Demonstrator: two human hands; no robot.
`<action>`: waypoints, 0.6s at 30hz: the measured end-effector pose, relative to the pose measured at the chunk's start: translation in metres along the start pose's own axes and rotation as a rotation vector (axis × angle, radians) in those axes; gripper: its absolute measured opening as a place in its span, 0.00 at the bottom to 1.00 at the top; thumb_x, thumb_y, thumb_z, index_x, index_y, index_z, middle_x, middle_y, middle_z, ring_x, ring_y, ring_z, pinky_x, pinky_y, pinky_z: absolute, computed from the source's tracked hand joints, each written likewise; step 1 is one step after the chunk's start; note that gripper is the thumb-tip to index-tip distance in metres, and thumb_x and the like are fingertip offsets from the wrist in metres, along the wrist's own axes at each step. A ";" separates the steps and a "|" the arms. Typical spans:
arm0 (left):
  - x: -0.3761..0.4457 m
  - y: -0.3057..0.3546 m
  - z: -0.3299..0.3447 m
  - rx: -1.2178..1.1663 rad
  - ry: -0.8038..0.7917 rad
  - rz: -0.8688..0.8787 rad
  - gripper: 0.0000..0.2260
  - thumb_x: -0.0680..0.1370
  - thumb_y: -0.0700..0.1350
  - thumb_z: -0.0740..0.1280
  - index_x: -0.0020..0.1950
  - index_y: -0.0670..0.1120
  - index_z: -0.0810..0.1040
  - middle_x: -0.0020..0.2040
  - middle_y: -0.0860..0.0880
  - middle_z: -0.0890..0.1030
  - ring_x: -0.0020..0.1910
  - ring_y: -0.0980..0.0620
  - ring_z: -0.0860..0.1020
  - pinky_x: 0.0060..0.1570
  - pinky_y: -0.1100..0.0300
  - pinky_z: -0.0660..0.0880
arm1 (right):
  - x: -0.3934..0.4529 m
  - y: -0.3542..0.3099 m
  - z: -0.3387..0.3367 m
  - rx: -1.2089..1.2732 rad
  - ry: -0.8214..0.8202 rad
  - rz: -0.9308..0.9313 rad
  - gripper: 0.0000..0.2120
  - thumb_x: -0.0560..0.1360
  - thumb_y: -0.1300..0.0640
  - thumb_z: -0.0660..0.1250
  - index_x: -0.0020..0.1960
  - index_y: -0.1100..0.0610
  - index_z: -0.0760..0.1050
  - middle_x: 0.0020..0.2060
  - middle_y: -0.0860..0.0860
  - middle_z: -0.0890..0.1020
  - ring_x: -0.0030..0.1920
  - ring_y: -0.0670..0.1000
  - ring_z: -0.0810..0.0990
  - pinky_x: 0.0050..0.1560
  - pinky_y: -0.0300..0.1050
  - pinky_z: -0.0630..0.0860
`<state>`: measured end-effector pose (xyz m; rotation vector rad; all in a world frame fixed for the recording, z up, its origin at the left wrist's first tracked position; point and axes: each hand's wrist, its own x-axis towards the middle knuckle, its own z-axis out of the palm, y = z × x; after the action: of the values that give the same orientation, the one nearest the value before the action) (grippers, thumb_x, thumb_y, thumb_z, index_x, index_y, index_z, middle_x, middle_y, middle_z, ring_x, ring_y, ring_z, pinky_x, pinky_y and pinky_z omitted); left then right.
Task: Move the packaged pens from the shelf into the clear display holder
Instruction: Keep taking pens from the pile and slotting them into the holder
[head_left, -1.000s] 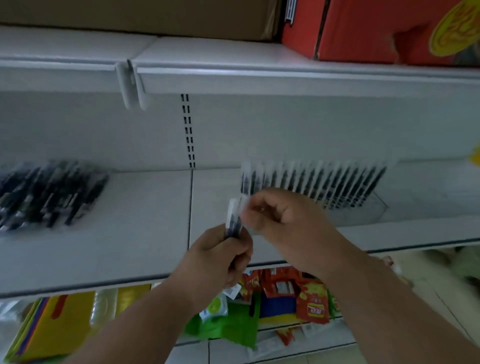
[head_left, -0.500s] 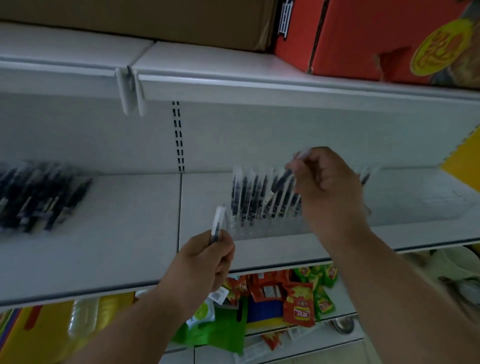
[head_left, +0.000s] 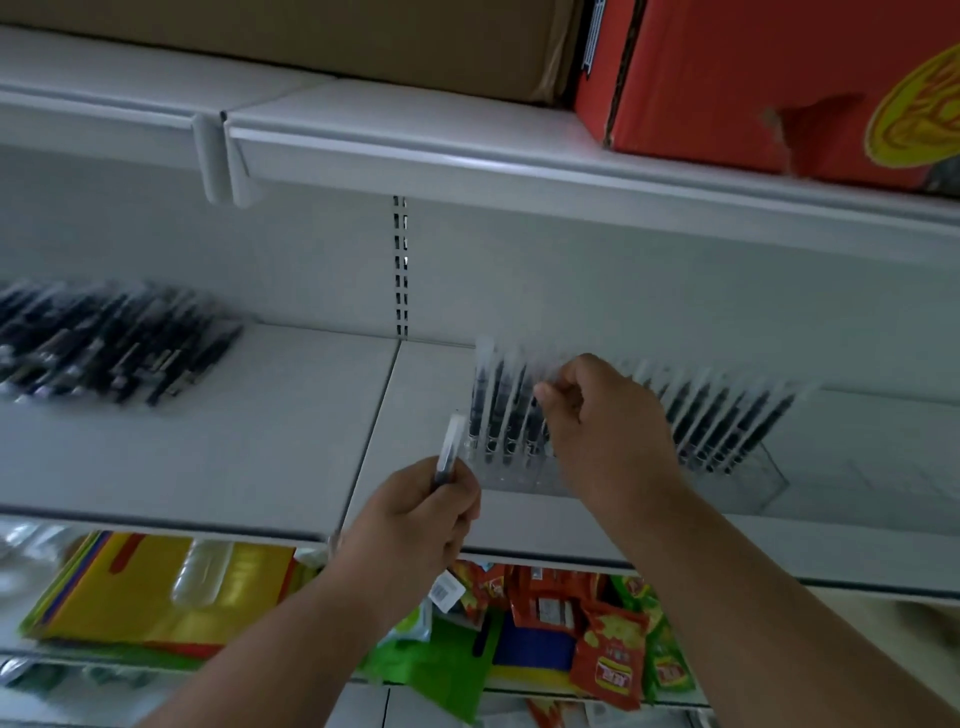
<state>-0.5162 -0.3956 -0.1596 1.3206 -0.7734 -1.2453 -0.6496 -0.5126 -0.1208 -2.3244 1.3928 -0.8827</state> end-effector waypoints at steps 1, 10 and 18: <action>0.000 0.000 0.003 0.005 0.010 0.003 0.16 0.82 0.38 0.58 0.34 0.46 0.69 0.28 0.51 0.63 0.26 0.55 0.58 0.23 0.65 0.58 | -0.001 0.003 0.002 -0.019 -0.023 0.001 0.07 0.80 0.47 0.62 0.49 0.50 0.73 0.37 0.43 0.77 0.38 0.44 0.77 0.38 0.42 0.75; 0.013 -0.003 0.025 0.235 0.006 0.133 0.17 0.78 0.43 0.61 0.29 0.54 0.72 0.28 0.51 0.65 0.27 0.53 0.60 0.28 0.58 0.57 | -0.023 -0.004 -0.019 0.312 -0.214 -0.175 0.13 0.75 0.41 0.63 0.50 0.48 0.78 0.37 0.39 0.79 0.35 0.41 0.77 0.34 0.33 0.73; 0.014 0.000 0.025 0.973 0.191 0.566 0.04 0.78 0.50 0.60 0.46 0.55 0.74 0.40 0.61 0.74 0.39 0.62 0.72 0.39 0.72 0.67 | -0.009 0.010 -0.052 0.508 0.092 -0.013 0.08 0.79 0.52 0.62 0.45 0.51 0.78 0.30 0.51 0.80 0.29 0.48 0.78 0.31 0.36 0.73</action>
<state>-0.5370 -0.4162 -0.1587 1.7483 -1.5779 -0.2407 -0.6929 -0.5070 -0.0892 -1.9270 1.0300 -1.1976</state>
